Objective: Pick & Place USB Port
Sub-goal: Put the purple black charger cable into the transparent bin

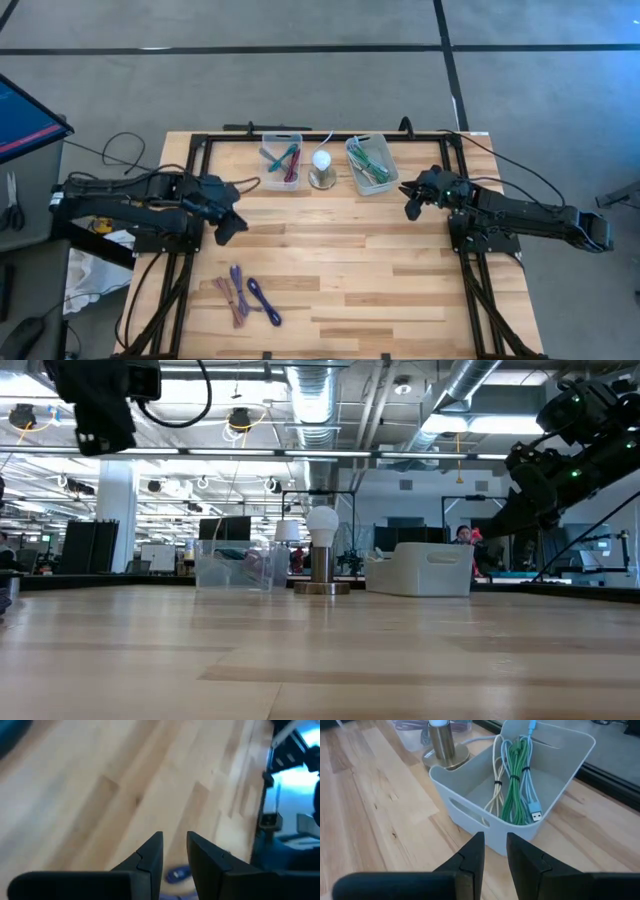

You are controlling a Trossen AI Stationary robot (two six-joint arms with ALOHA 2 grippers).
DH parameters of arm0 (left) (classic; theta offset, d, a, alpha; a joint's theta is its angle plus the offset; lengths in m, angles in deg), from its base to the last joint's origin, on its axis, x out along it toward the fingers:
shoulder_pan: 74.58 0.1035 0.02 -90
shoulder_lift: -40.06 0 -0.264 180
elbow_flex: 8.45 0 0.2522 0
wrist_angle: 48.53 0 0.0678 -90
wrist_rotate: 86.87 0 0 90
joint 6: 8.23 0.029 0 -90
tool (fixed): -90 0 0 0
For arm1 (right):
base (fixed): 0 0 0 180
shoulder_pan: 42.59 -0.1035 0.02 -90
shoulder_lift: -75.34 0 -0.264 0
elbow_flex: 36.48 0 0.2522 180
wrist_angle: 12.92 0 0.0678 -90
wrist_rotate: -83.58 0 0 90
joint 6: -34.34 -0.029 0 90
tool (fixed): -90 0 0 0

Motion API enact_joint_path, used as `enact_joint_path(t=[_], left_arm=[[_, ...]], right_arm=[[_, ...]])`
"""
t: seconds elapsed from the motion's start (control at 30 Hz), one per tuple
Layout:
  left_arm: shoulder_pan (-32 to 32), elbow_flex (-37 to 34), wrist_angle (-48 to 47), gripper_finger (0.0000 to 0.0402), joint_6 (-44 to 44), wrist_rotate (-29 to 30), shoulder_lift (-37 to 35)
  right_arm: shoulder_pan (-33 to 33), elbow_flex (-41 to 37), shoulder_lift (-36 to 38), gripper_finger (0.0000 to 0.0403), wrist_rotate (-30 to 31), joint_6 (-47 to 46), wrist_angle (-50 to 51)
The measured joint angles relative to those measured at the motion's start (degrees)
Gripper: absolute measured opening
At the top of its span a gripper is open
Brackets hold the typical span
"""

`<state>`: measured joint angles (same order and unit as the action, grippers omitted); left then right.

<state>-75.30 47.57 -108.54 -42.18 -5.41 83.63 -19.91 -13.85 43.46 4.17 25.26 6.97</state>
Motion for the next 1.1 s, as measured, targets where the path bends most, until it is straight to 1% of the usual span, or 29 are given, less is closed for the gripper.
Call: enact_joint_path(t=[0.13,0.23,0.43,0.5,0.6,0.67,0.73,0.83,0.9,1.1], left_arm=[[-4.3,0.0,-0.1,0.0085,-4.2,-1.1,3.4],[-7.7,0.0,0.0,0.0085,-3.8,-0.5,8.1],[-14.3,0.0,0.7,0.0085,4.5,-0.4,22.5],[-15.8,0.0,0.9,0.0085,7.6,-2.0,26.8],[-17.1,0.0,1.3,0.0084,10.9,-6.1,30.7],[-17.3,0.0,2.1,0.0077,12.3,-7.0,31.7],[-17.3,0.5,2.8,0.0065,14.2,-5.6,31.7],[-17.3,2.3,3.8,0.0043,17.1,-0.7,31.7],[-17.3,3.3,4.7,0.0031,19.4,1.5,31.7],[-18.0,5.6,6.0,0.002,28.5,7.6,33.1]], right_arm=[[0.0,0.0,0.0,0.0075,0.0,0.0,-0.2],[0.0,0.0,0.0,0.0075,0.0,0.0,-0.2],[0.0,0.0,0.0,0.0075,0.0,0.0,-0.2],[0.0,0.0,0.0,0.0075,0.0,0.0,-0.2],[0.0,0.0,0.0,0.0075,0.0,0.0,-0.2],[0.0,0.0,0.0,0.0075,0.0,0.0,-0.2],[0.0,0.0,0.0,0.0075,0.0,-0.1,-0.2],[0.0,0.0,0.0,0.0075,0.0,-0.4,-0.3],[0.0,0.0,0.0,0.0075,0.0,-0.4,-0.5],[0.0,0.0,0.0,0.0075,0.0,-0.4,-0.8]])
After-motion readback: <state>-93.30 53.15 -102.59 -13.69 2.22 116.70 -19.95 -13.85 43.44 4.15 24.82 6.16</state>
